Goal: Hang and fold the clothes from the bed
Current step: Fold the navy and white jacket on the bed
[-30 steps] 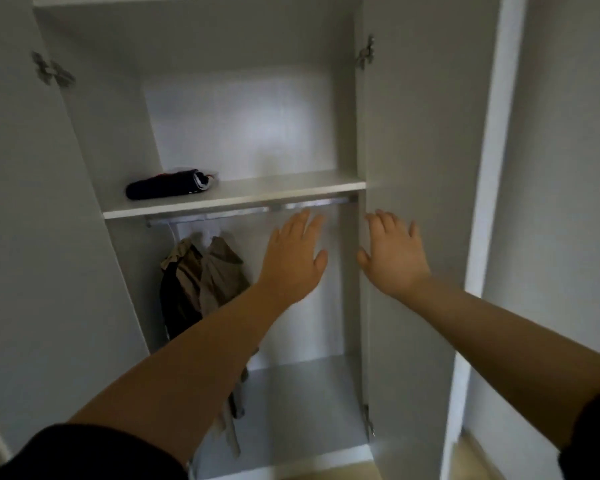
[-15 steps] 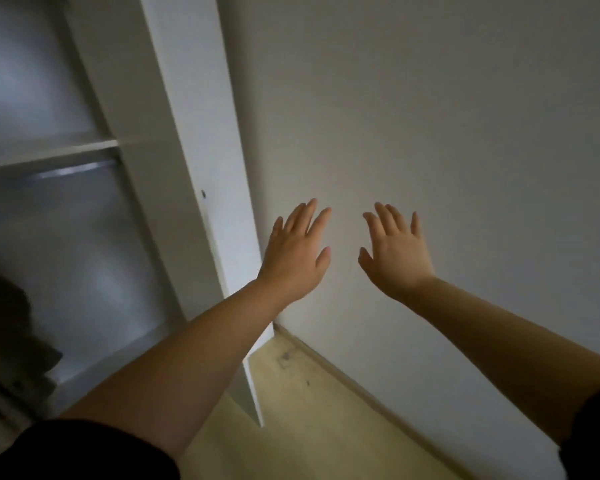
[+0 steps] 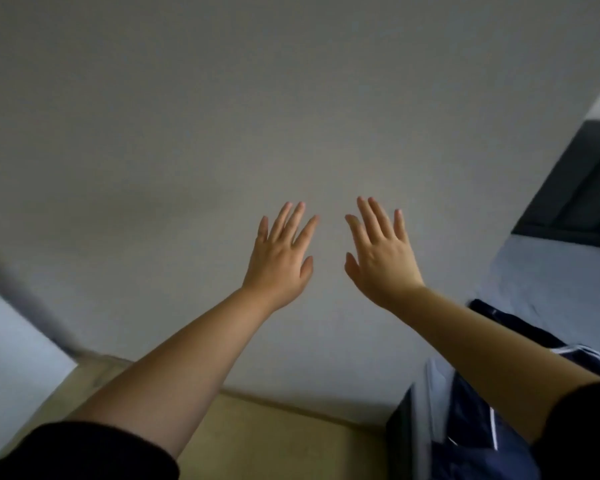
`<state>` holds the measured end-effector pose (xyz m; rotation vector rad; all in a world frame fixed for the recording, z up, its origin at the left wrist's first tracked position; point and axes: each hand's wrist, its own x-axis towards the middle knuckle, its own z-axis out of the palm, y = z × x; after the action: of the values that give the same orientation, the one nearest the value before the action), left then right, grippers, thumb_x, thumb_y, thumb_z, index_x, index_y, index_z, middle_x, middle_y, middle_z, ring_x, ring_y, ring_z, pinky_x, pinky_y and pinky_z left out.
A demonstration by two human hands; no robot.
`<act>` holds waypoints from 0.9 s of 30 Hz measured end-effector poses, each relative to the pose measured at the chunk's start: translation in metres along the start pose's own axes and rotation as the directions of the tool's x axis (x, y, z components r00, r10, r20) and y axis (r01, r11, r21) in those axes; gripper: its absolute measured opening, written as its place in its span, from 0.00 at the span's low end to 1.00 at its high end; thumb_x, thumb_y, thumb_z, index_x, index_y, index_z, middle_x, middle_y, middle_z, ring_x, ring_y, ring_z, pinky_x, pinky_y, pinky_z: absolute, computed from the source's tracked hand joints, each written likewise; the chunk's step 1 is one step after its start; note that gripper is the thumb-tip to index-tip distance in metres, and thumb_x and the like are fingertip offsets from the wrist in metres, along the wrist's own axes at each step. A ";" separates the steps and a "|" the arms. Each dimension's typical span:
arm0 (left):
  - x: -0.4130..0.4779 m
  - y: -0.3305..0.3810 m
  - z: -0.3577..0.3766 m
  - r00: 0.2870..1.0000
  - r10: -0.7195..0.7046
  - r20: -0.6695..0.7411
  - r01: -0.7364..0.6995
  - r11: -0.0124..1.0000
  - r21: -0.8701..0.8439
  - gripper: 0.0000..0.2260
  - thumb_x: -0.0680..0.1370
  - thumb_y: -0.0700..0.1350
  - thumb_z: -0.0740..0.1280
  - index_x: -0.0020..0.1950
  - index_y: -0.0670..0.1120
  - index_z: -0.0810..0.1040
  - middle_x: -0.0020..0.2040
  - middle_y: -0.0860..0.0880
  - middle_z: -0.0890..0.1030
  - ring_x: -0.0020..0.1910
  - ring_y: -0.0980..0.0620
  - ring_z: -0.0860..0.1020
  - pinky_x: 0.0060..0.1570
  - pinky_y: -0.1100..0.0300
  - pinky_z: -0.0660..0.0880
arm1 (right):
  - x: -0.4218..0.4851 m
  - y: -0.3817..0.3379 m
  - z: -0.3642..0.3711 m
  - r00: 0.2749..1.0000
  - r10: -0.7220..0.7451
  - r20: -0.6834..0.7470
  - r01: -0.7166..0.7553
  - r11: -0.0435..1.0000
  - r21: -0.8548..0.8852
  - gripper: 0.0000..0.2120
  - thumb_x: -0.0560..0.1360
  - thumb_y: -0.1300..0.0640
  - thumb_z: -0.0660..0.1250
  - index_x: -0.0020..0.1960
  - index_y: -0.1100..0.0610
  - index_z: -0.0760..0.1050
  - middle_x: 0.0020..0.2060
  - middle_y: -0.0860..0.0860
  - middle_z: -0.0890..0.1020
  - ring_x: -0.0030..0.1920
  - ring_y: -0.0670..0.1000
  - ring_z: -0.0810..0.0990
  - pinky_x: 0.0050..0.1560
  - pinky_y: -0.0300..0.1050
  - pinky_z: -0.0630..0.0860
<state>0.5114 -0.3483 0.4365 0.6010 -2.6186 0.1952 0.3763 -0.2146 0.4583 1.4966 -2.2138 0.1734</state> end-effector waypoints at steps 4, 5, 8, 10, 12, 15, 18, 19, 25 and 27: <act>0.033 0.068 0.058 0.996 0.091 0.015 -0.090 0.996 -0.014 0.31 0.78 0.52 0.61 0.78 0.48 0.54 0.78 0.44 0.52 0.77 0.43 0.49 0.70 0.42 0.45 | -0.033 0.072 0.039 0.994 0.067 0.085 -0.064 0.997 -0.037 0.30 0.77 0.50 0.61 0.75 0.61 0.59 0.76 0.60 0.54 0.77 0.60 0.49 0.73 0.60 0.42; 0.034 0.084 0.072 0.994 0.109 0.023 -0.108 0.994 -0.029 0.31 0.78 0.52 0.62 0.78 0.48 0.54 0.78 0.44 0.53 0.77 0.43 0.49 0.70 0.42 0.45 | -0.044 0.084 0.050 0.990 0.088 0.106 -0.085 0.996 -0.035 0.30 0.77 0.50 0.61 0.75 0.60 0.59 0.76 0.60 0.54 0.77 0.60 0.48 0.73 0.60 0.41; 0.027 0.122 0.117 0.980 0.174 0.099 -0.169 0.984 -0.054 0.30 0.79 0.56 0.57 0.78 0.50 0.51 0.79 0.45 0.49 0.77 0.45 0.43 0.71 0.42 0.43 | -0.079 0.109 0.082 0.977 0.144 0.157 -0.139 0.989 -0.043 0.30 0.77 0.50 0.61 0.75 0.60 0.59 0.77 0.60 0.53 0.77 0.60 0.47 0.73 0.59 0.41; 0.018 0.143 0.148 0.967 0.209 0.144 -0.202 0.978 -0.061 0.30 0.79 0.59 0.53 0.78 0.52 0.47 0.79 0.45 0.47 0.77 0.45 0.40 0.71 0.43 0.40 | -0.104 0.117 0.107 0.967 0.189 0.173 -0.182 0.982 -0.056 0.30 0.77 0.50 0.62 0.75 0.60 0.60 0.76 0.60 0.54 0.77 0.60 0.49 0.73 0.60 0.43; 0.006 0.156 0.173 0.961 0.225 0.158 -0.217 0.974 -0.070 0.30 0.79 0.60 0.51 0.78 0.52 0.47 0.79 0.46 0.47 0.77 0.45 0.42 0.71 0.43 0.40 | -0.125 0.120 0.129 0.958 0.226 0.178 -0.221 0.974 -0.050 0.30 0.75 0.51 0.65 0.73 0.61 0.63 0.75 0.61 0.57 0.76 0.61 0.52 0.72 0.61 0.46; -0.016 0.173 0.218 0.960 0.239 0.149 -0.229 0.970 -0.085 0.30 0.78 0.60 0.51 0.78 0.52 0.50 0.79 0.45 0.50 0.77 0.44 0.46 0.71 0.42 0.43 | -0.155 0.123 0.173 0.960 0.225 0.164 -0.217 0.974 -0.066 0.31 0.73 0.52 0.69 0.72 0.62 0.66 0.74 0.62 0.60 0.75 0.62 0.55 0.71 0.62 0.50; -0.041 0.184 0.269 0.969 0.215 0.123 -0.209 0.976 -0.062 0.31 0.77 0.61 0.53 0.78 0.52 0.51 0.79 0.45 0.51 0.77 0.43 0.48 0.71 0.41 0.45 | -0.184 0.128 0.222 0.976 0.187 0.110 -0.181 0.981 -0.063 0.32 0.71 0.54 0.71 0.71 0.63 0.67 0.73 0.63 0.62 0.74 0.63 0.57 0.70 0.63 0.53; -0.050 0.187 0.286 0.971 0.206 0.119 -0.200 0.978 -0.059 0.31 0.77 0.61 0.54 0.78 0.52 0.52 0.78 0.45 0.51 0.77 0.43 0.48 0.71 0.40 0.46 | -0.194 0.130 0.239 0.980 0.178 0.090 -0.173 0.983 -0.056 0.32 0.70 0.54 0.72 0.70 0.63 0.67 0.73 0.64 0.63 0.74 0.63 0.57 0.70 0.64 0.54; -0.101 0.206 0.391 0.978 0.197 0.070 -0.197 0.980 -0.014 0.32 0.75 0.61 0.56 0.77 0.51 0.57 0.78 0.44 0.55 0.77 0.43 0.51 0.69 0.39 0.49 | -0.255 0.134 0.348 0.983 0.184 0.001 -0.184 0.983 -0.008 0.33 0.69 0.55 0.73 0.70 0.63 0.66 0.72 0.63 0.63 0.74 0.63 0.57 0.69 0.64 0.54; -0.113 0.219 0.423 0.981 0.180 0.078 -0.180 0.984 -0.008 0.33 0.76 0.60 0.57 0.78 0.51 0.54 0.78 0.44 0.52 0.77 0.43 0.49 0.70 0.39 0.46 | -0.276 0.139 0.380 0.980 0.198 -0.020 -0.198 0.980 0.015 0.34 0.69 0.56 0.73 0.71 0.62 0.64 0.73 0.63 0.63 0.74 0.62 0.56 0.70 0.64 0.53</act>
<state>0.3402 -0.2070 0.0008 0.3775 -2.7491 0.2307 0.2199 -0.0593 0.0214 1.2729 -2.3465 0.2663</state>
